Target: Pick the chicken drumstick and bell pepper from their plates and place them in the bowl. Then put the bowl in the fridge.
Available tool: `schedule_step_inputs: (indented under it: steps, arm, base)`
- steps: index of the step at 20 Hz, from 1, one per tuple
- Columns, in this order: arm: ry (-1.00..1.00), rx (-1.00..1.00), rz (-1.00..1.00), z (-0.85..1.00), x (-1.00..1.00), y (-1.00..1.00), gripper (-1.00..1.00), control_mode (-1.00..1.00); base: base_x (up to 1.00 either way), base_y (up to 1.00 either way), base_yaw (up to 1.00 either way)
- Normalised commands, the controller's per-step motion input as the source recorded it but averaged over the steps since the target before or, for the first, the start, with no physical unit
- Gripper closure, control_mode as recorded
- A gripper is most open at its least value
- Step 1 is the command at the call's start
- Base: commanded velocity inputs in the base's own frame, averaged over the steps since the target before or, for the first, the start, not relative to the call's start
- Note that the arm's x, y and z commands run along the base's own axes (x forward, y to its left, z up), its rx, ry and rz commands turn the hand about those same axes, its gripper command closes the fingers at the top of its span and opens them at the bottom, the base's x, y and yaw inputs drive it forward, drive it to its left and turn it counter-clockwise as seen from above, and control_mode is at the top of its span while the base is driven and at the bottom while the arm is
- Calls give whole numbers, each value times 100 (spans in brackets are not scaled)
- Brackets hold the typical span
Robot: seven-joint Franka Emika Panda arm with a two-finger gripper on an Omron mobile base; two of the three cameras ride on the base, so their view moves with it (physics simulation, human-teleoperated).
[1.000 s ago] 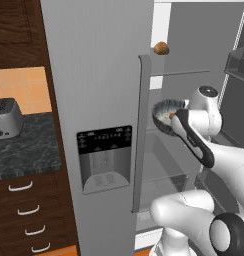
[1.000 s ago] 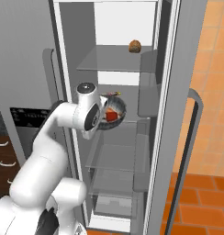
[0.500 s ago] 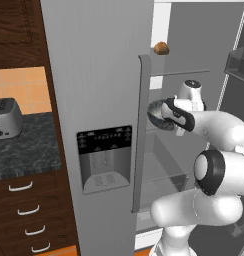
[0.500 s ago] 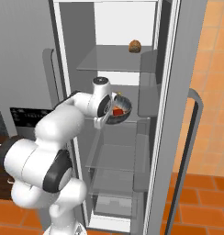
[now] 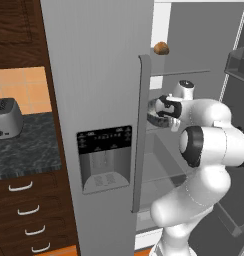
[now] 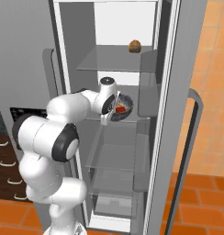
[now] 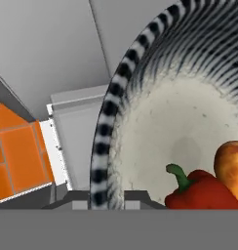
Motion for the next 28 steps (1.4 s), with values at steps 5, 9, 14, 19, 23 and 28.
schedule_step_inputs:
  steps: [5,9,14,19,23,28]
  arm:
    - [-1,0,1,-6,53,-7,100,-100]
    - [0,0,0,-10,9,-1,100,-100]
    - [0,0,0,-37,0,0,100,-100]
    - [1,0,0,-1,0,0,-100,-100]
    - [-15,3,-2,0,0,0,-100,-100]
    - [-32,16,-15,0,-10,0,-100,-100]
  base:
    - [0,0,0]
    - [0,0,0]
    - [0,0,0]
    - [0,0,0]
    - [0,0,0]
    - [0,0,0]
